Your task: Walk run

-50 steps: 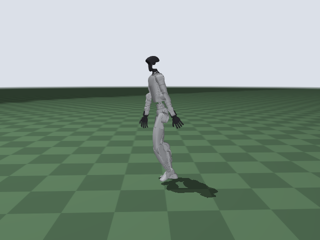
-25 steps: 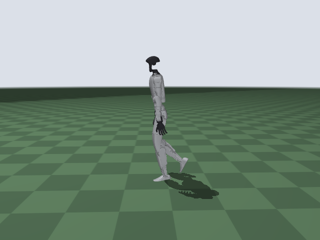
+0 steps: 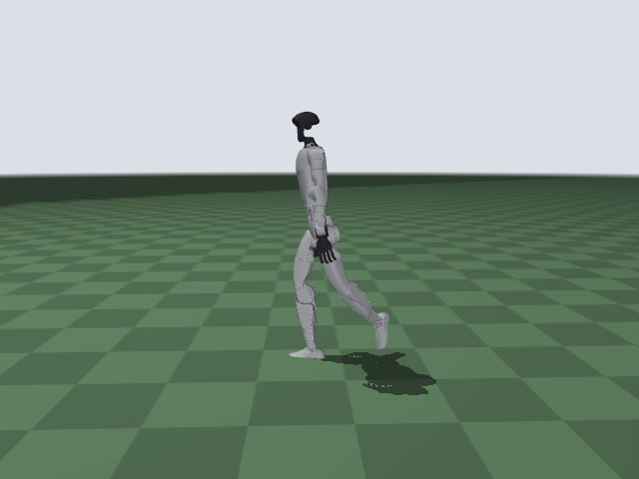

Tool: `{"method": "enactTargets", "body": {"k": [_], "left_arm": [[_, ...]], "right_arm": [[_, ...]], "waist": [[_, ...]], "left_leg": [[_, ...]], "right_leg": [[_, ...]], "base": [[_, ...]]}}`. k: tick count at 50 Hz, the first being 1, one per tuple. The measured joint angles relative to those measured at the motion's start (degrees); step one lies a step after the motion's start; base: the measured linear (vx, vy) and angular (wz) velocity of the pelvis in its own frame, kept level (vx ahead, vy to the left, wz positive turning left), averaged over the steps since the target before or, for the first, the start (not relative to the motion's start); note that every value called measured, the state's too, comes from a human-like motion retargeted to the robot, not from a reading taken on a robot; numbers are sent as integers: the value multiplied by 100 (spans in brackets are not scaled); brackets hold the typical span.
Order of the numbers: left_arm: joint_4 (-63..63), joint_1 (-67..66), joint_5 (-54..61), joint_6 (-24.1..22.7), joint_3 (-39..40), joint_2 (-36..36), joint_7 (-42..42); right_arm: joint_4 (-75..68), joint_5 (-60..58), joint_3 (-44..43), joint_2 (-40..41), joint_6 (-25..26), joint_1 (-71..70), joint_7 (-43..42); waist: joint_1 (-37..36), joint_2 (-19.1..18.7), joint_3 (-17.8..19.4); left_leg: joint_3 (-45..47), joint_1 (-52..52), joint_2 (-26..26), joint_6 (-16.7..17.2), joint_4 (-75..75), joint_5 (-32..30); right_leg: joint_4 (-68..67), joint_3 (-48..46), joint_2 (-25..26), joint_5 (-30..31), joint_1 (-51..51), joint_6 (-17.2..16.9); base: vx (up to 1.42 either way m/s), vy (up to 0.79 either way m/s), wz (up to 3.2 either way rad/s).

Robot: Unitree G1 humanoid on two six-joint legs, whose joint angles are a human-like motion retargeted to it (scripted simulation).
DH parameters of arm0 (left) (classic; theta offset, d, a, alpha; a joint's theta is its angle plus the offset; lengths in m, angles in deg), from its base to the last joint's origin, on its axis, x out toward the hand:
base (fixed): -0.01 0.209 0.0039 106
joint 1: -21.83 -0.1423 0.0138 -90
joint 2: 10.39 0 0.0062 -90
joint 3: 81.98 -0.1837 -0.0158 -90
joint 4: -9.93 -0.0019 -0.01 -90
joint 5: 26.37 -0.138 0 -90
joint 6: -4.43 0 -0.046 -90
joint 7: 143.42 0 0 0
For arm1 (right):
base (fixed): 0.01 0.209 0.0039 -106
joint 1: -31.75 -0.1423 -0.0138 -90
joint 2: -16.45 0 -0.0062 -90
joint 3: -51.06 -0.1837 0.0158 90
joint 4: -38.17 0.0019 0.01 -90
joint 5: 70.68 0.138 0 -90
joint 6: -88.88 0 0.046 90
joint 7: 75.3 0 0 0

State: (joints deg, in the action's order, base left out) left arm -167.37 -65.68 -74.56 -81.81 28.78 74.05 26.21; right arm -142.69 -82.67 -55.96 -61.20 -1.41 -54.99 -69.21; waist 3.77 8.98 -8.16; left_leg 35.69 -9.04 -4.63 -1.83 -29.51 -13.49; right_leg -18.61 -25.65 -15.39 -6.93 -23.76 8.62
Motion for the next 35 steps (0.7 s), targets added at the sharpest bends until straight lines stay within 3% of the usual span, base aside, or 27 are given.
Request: {"method": "enactTargets", "body": {"k": [2, 4, 7, 11, 15, 18, 20, 22, 23, 25, 28, 30, 32, 35], "left_arm": [[-506, -140, -135, 288, -21, 60, -122], [-807, -302, -337, 566, 115, 75, -239], [-1010, -629, -448, 640, 415, 3, -323], [-1010, -1171, -103, 493, 708, -101, -296], [-1010, -1303, 106, 674, 908, -186, -188], [-1010, -1155, 66, 772, 871, -201, -281], [-1010, -1012, -12, 736, 786, -180, -279], [-959, -854, -76, 684, 725, -136, -142], [-903, -797, -87, 666, 699, -123, -45], [-813, -693, -66, 628, 644, -108, 163], [-650, -478, 66, 558, 609, -156, 218], [-426, -320, 166, 527, 571, -144, -4], [-170, -118, 337, 476, 519, -39, -283], [298, 172, 703, 365, 501, 111, -266]], "right_arm": [[75, -235, 318, -136, -31, -194, 40], [59, -621, 543, -251, 16, -530, -58], [-2, -1132, 711, -362, 136, -1134, -253], [239, -1569, 964, -464, 92, -1670, -251], [748, -1835, 1083, -505, 0, -1963, -138], [1048, -1707, 1171, -444, -152, -1996, -65], [1107, -1617, 1198, -389, -236, -1930, 25], [1053, -1602, 1159, -279, -220, -1801, 116], [983, -1625, 1134, -232, -192, -1703, 173], [736, -1690, 1039, -171, -143, -1453, 248], [150, -1558, 1082, -99, -144, -1019, 228], [-288, -1335, 1174, -129, -40, -834, 417], [-587, -1191, 1126, -178, 399, -769, 512], [-655, -1045, 803, -135, 742, -636, 63]], "waist": [[-89, 336, 104], [-245, 493, 252], [-593, 222, 395], [-1060, -67, 384], [-1372, -361, 493], [-1607, -362, 558], [-1651, -242, 537], [-1649, -182, 487], [-1669, -179, 431], [-1847, -201, 334], [-1858, -315, 221], [-1769, -565, 197], [-1727, -807, 259], [-1414, -874, 416]], "left_leg": [[313, 403, 277, -295, -1143, 457], [604, 894, 691, -503, -2006, 979], [301, 1974, 1132, -170, -2478, 1486], [41, 3195, 1083, 30, -1394, 2035], [-372, 3943, 845, 110, 645, 1966], [-948, 4333, 609, 695, 1765, 1772], [-883, 4395, 454, 540, 2039, 2019], [-915, 4359, 396, 43, 1811, 1968], [-584, 4275, 475, -56, 1662, 1821], [-946, 4195, 681, -8, 1391, 1597], [-1758, 4052, 749, -318, 753, 2221], [-1919, 3669, 931, -446, 689, 2588], [-1657, 3225, 1264, -491, 772, 2798], [-1704, 2619, 1077, -473, 1139, 2986]], "right_leg": [[57, -53, -325, -192, 433, -187], [281, -11, -281, -276, 859, -283], [1026, -635, 305, -193, 1625, -328], [1590, -619, 967, -252, 2240, -477], [1780, -449, 1496, -508, 2801, -631], [1754, -299, 1568, -593, 3113, -864], [1653, -137, 1458, -545, 3240, -1094], [1521, -60, 1423, -336, 3389, -1341], [1439, -48, 1433, -172, 3467, -1456], [1198, -57, 1419, 376, 3632, -1586], [206, 42, 1316, 1904, 3475, -1222], [-954, -287, 1264, 2486, 3236, -997], [-2080, -626, 1000, 1969, 2896, -612], [-3375, -675, 437, 1162, 1906, -394]], "base": [[90, -30, 43], [67, -24, 24], [68, -21, -36], [74, -20, -74], [79, -15, -45], [79, -13, -54], [84, -11, -14], [107, -9, -10], [87, -9, -39], [110, -5, -81], [126, -5, -58], [87, -4, -34], [106, -3, -73], [57, -6, -29]]}}
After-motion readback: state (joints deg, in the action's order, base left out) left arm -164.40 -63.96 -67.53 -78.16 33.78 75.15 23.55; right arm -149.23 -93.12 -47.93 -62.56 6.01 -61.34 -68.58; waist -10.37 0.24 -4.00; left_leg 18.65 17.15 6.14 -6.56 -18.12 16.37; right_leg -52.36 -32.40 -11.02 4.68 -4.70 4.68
